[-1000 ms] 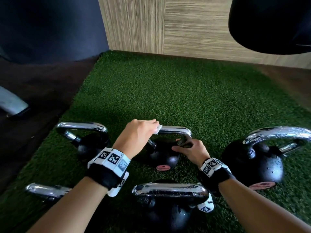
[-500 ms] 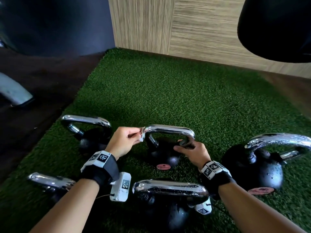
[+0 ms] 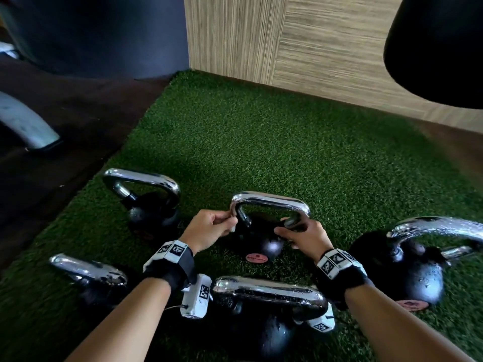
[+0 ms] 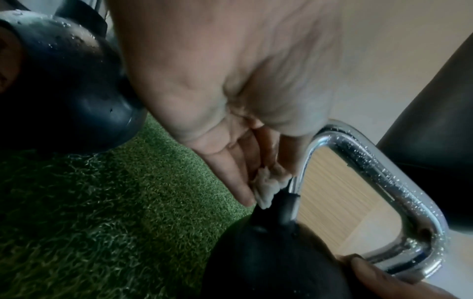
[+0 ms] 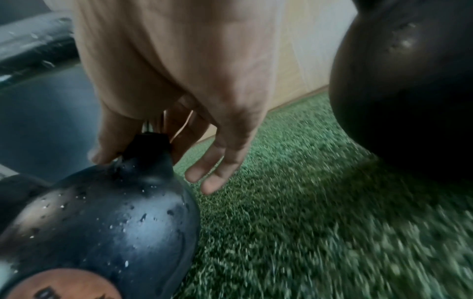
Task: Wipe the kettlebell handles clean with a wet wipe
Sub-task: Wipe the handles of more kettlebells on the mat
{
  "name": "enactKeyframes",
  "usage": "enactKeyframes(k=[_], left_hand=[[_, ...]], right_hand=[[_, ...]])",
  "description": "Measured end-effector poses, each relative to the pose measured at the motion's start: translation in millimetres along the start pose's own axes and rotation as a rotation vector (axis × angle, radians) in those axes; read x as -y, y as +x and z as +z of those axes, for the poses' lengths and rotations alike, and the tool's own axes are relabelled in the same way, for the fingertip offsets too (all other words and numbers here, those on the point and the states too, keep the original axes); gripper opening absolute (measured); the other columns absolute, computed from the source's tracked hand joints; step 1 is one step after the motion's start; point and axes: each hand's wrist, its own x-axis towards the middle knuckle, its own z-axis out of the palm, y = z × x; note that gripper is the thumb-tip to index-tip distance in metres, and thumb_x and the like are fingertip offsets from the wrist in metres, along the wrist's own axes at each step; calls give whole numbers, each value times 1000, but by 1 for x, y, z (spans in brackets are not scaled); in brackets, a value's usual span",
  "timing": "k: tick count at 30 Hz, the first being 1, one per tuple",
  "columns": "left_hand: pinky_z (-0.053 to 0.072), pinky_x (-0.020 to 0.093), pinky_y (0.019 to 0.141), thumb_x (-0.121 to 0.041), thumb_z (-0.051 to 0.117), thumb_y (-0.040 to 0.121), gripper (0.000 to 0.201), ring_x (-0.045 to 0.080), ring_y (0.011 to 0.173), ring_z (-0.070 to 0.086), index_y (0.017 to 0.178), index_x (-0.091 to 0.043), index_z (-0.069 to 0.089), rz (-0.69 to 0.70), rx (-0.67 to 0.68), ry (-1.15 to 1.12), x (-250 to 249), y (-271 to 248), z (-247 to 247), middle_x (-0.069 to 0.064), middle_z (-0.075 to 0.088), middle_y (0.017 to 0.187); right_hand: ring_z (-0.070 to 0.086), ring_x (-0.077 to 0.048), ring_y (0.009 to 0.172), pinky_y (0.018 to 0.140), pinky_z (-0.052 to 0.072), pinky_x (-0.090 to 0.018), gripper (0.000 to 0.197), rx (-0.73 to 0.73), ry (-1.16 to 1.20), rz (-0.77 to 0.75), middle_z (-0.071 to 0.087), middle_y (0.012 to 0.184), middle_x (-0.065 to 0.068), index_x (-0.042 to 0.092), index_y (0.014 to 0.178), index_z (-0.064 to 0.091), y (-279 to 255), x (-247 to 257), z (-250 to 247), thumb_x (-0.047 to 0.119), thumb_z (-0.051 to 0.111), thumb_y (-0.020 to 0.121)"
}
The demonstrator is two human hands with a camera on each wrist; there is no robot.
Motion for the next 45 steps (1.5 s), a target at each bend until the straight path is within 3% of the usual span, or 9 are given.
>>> enactKeyframes(k=[3, 10, 13, 21, 26, 32, 35, 40, 45], left_hand=[[59, 51, 93, -63, 72, 78, 44, 26, 90, 77, 86, -20, 81, 22, -60, 107, -4, -3, 2, 9, 79, 84], [63, 45, 84, -36, 70, 95, 29, 21, 82, 78, 81, -11, 77, 25, -125, 256, -25, 22, 11, 7, 78, 80], [63, 44, 86, -23, 73, 95, 22, 26, 86, 78, 78, -9, 75, -31, -97, 242, -45, 44, 19, 16, 78, 89], [63, 23, 73, -13, 79, 89, 19, 20, 80, 76, 106, -4, 78, -51, -100, 327, -78, 72, 51, 13, 78, 104], [55, 41, 103, -11, 67, 98, 27, 28, 110, 71, 124, -3, 71, -104, 50, 235, -69, 66, 48, 17, 72, 124], [56, 24, 88, -39, 82, 85, 39, 10, 94, 74, 119, -23, 76, -66, -77, 343, -52, 61, 47, 3, 77, 115], [47, 13, 92, -29, 84, 83, 41, 12, 105, 72, 120, -14, 75, -72, -69, 390, -65, 68, 48, 6, 75, 120], [44, -1, 49, -11, 82, 85, 30, -13, 48, 61, 113, -2, 74, -11, -139, 279, -73, 74, 53, 2, 72, 98], [60, 15, 67, -1, 76, 89, 24, 16, 77, 74, 113, 1, 73, 3, -106, 245, -88, 74, 51, 15, 76, 108]], right_hand=[[76, -22, 76, 72, 64, -40, 53, 32, -55, -20, 78, 85, 3, 33, 97, 72, 1, 2, -4, 51, 94, 53], [69, -13, 67, 67, 59, -40, 23, 172, -257, -72, 75, 72, -2, 16, 73, 74, -8, 0, -28, 14, 90, 55], [61, 6, 52, 50, 47, -16, 33, 255, -364, -74, 69, 57, 11, 28, 56, 71, -12, 4, -28, 1, 86, 68], [72, -13, 95, 85, 60, -36, 16, 428, -426, -69, 77, 101, 4, 27, 91, 79, -33, 34, -9, 28, 83, 76], [64, 4, 65, 59, 48, -12, 18, 223, -332, -93, 75, 83, 10, 29, 87, 79, -18, 31, -6, 13, 71, 89], [64, 3, 71, 55, 47, -10, 45, 343, -104, 42, 70, 104, 1, 19, 142, 51, -7, 23, 9, 26, 62, 99], [61, -11, 96, 66, 51, -19, 53, 357, -77, 68, 63, 129, -8, 23, 150, 43, -7, 19, 6, 28, 59, 100], [70, -15, 87, 75, 62, -36, 41, 412, 100, 189, 73, 105, -2, 30, 140, 54, -7, 24, 5, 24, 61, 100], [67, -31, 113, 99, 53, -55, 40, 420, 135, 175, 69, 126, -15, 26, 140, 54, -12, 25, 2, 23, 60, 101]])
